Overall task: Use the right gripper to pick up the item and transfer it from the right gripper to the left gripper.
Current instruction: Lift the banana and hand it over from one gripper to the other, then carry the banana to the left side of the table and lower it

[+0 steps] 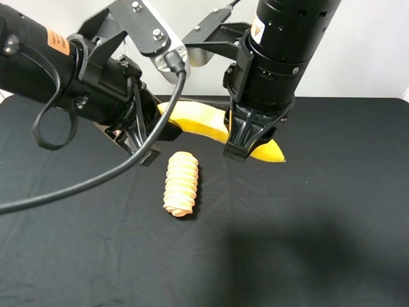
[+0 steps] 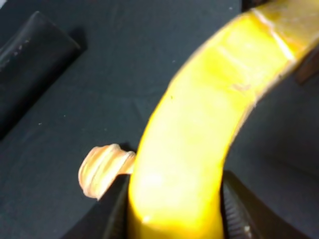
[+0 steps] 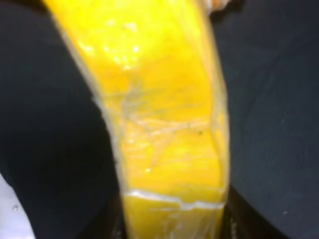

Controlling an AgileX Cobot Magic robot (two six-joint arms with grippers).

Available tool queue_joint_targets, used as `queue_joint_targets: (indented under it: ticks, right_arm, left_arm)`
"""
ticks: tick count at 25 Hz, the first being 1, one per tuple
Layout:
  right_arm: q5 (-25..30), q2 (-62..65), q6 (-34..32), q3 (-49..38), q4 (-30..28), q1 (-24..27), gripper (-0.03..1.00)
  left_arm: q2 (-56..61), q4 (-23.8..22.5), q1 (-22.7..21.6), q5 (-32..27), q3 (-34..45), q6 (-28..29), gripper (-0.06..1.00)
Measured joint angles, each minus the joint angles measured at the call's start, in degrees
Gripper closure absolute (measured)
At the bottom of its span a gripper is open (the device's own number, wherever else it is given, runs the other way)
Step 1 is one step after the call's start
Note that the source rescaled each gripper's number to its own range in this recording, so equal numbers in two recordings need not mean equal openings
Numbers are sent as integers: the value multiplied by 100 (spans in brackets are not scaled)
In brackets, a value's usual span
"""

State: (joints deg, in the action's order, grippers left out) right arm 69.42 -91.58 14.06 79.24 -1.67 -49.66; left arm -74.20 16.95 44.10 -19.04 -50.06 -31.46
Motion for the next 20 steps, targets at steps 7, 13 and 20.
queue_joint_targets:
  ticks: [7, 13, 20]
  right_arm:
    - [5, 0, 21, 0, 0, 0, 96]
    - [17, 0, 17, 0, -14, 0, 14]
    - [17, 0, -117, 0, -36, 0, -3]
  left_arm:
    - [0, 0, 0, 0, 0, 5, 94]
    - [0, -5, 0, -5, 0, -6, 94]
    - [0, -5, 0, -5, 0, -8, 94]
